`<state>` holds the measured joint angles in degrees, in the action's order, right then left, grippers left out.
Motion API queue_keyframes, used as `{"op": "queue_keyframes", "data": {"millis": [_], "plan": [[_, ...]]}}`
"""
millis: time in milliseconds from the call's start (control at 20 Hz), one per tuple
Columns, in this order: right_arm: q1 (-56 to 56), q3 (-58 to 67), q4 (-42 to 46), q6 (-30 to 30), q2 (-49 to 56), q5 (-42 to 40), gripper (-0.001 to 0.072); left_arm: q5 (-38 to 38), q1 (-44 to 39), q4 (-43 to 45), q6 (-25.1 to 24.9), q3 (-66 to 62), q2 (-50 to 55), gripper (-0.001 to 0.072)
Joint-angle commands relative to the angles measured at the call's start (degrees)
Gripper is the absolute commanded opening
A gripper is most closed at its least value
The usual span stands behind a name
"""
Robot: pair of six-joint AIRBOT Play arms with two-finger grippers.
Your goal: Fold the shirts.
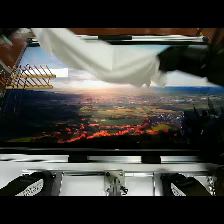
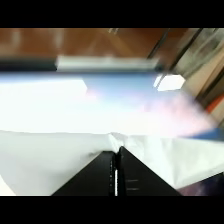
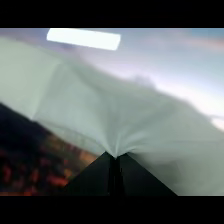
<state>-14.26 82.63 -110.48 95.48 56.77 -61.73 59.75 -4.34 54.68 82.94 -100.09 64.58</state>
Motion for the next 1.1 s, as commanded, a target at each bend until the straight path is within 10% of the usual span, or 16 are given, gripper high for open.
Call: {"op": "queue_keyframes", "data": {"millis": [0,350,450,500,650,1050], "plan": [[-5.1,-14.6,-6.5,-2.1,0.0,-12.1,0.0056,12.5,0.4,16.9,4.8,8.2,0.4,0.0034],[-22.6,-29.9,-6.5,-9.4,6.4,9.9,0.0083,10.8,2.9,22.0,8.4,20.3,3.3,0.0035],[-22.1,-29.8,-6.0,-9.2,8.1,10.8,0.047,10.8,2.9,21.8,8.5,20.2,4.2,0.0036],[-20.6,-29.7,-4.7,-9.3,7.9,10.6,0.0506,10.8,2.9,21.4,8.4,20.2,4.5,0.0052],[-11.3,-26.7,-2.4,-9.0,6.5,7.4,0.0506,10.9,3.0,21.5,8.3,20.1,4.6,0.0686],[22.6,-21.3,-1.2,-1.9,9.0,-4.2,0.0508,27.7,4.9,18.2,6.8,26.3,3.7,0.0675]]}}
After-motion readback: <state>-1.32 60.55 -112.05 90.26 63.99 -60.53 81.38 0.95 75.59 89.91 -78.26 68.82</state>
